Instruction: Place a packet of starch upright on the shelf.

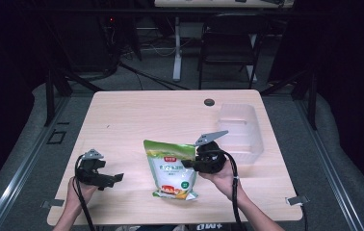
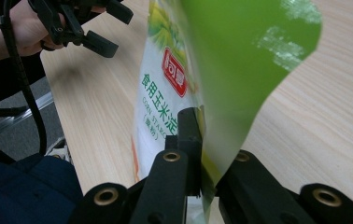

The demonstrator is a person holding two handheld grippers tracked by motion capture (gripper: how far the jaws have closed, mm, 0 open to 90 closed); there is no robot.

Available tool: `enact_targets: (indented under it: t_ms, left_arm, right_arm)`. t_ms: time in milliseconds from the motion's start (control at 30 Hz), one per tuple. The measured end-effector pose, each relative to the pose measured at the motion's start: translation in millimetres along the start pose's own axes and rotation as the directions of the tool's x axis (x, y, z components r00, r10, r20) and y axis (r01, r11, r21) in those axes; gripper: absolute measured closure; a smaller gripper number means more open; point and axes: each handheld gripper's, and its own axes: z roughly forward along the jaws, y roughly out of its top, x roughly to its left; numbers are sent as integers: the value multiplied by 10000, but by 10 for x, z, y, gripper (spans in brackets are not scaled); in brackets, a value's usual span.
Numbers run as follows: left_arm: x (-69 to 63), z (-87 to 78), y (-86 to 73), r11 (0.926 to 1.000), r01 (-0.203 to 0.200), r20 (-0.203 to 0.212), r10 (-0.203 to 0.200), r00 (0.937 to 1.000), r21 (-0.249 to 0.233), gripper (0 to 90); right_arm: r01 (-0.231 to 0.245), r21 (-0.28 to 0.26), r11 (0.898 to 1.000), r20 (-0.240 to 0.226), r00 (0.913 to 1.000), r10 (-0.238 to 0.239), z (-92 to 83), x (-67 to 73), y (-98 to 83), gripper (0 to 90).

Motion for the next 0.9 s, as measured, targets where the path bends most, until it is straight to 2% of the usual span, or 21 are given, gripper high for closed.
enact_targets:
  t_ms: [133,467,600,900]
  left_arm:
    - [-2,5,1,10000,-19,8,19,10000,44,14]
    - [-2,8,1,10000,-38,-1,38,10000,50,14]
    - [1,12,0,10000,-35,31,34,10000,87,14]
    - [-5,19,2,9999,-23,48,22,10000,108,14]
  right_arm:
    - [210,-45,9998,175,9996,-209,-51,13,21,900]
    - [369,-143,9992,366,9987,-364,-131,2,60,900]
    - [519,-164,9985,591,9970,-508,-175,-2,91,900]
    - [458,-302,9985,793,9959,-432,-252,-57,116,900]
